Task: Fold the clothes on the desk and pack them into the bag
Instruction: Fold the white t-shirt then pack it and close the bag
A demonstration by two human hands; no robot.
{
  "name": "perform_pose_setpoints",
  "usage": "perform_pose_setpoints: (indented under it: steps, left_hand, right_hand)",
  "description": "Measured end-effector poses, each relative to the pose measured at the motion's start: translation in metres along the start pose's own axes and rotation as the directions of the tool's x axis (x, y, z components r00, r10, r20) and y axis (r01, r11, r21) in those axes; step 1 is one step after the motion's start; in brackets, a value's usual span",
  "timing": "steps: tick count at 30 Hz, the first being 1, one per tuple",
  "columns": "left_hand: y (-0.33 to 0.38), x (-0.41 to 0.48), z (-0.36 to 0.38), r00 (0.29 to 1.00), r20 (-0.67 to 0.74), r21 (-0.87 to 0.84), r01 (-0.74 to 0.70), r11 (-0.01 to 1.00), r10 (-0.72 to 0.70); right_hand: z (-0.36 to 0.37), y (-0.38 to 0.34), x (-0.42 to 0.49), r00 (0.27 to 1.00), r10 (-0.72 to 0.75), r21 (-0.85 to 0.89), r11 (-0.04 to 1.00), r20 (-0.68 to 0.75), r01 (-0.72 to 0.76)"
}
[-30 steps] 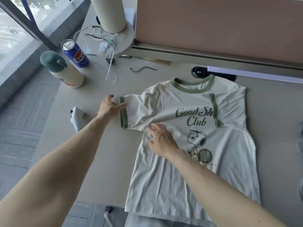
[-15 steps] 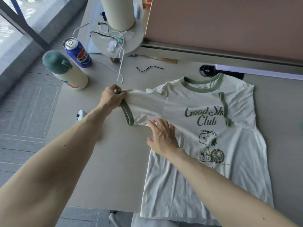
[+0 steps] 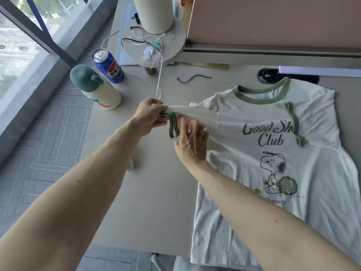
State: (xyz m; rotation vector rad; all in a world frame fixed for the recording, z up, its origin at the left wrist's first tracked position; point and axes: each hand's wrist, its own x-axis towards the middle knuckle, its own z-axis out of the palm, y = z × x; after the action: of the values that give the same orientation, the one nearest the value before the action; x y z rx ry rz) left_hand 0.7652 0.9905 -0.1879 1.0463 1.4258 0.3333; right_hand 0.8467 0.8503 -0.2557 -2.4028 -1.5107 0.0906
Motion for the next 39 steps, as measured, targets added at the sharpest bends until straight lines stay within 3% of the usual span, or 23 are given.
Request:
perform_pose_setpoints:
  steps: [4, 7, 12, 17, 21, 24, 26, 28, 30, 32, 35, 37, 39]
  left_hand:
    - [0.003, -0.007, 0.002, 0.999, 0.033, -0.024, -0.001, 1.000, 0.002]
    - [0.009, -0.010, 0.004, 0.998, 0.014, 0.057, -0.061, 0.997, 0.060]
    - [0.027, -0.018, 0.024, 0.980, -0.024, 0.100, -0.196, 0.976, 0.199]
    - [0.052, -0.033, 0.080, 0.943, 0.148, 0.141, -0.319, 0.937, 0.299]
    - [0.059, -0.037, 0.139, 0.902, 0.265, 0.172, -0.392, 0.904, 0.341]
    - [0.052, -0.034, 0.175, 0.877, 0.338, 0.190, -0.419, 0.888, 0.341]
    - [0.043, -0.024, 0.188, 0.848, 0.407, 0.233, -0.455, 0.859, 0.339]
    - [0.035, -0.011, 0.188, 0.822, 0.441, 0.389, -0.536, 0.750, 0.359]
    - [0.028, 0.003, 0.176, 0.827, 0.411, 0.589, -0.562, 0.580, 0.384]
    - [0.023, 0.016, 0.159, 0.861, 0.304, 0.723, -0.487, 0.490, 0.407]
    - [0.018, 0.029, 0.142, 0.936, 0.131, 0.766, -0.304, 0.567, 0.326]
    - [0.016, 0.031, 0.142, 0.973, 0.133, 0.764, -0.221, 0.606, 0.188]
    - [0.013, 0.036, 0.146, 0.979, 0.153, 0.752, -0.206, 0.626, 0.138]
  right_hand:
    - [-0.004, -0.004, 0.001, 0.996, 0.034, 0.103, 0.994, -0.084, -0.025]
    - [-0.012, 0.000, -0.007, 0.990, 0.014, 0.227, 0.974, -0.138, 0.018]
    - [-0.037, 0.000, -0.025, 0.990, 0.111, 0.556, 0.830, -0.086, -0.045]
    - [-0.078, 0.021, -0.026, 0.888, 0.411, 0.820, 0.422, 0.206, -0.385]
    - [-0.096, 0.056, -0.024, 0.750, 0.459, 0.838, 0.021, 0.476, -0.545]
    - [-0.098, 0.088, -0.019, 0.661, 0.494, 0.792, -0.098, 0.565, -0.603]
    - [-0.097, 0.110, -0.017, 0.617, 0.548, 0.772, -0.086, 0.565, -0.630]
    - [-0.091, 0.131, -0.019, 0.589, 0.578, 0.728, -0.014, 0.566, -0.686]
    - [-0.083, 0.149, -0.026, 0.603, 0.584, 0.667, 0.136, 0.543, -0.733]
    - [-0.077, 0.160, -0.033, 0.659, 0.576, 0.580, 0.353, 0.484, -0.734]
    - [-0.073, 0.164, -0.048, 0.711, 0.552, 0.481, 0.525, 0.437, -0.703]
    - [-0.070, 0.165, -0.056, 0.738, 0.524, 0.458, 0.579, 0.425, -0.675]
    - [-0.066, 0.167, -0.058, 0.743, 0.503, 0.443, 0.597, 0.441, -0.668]
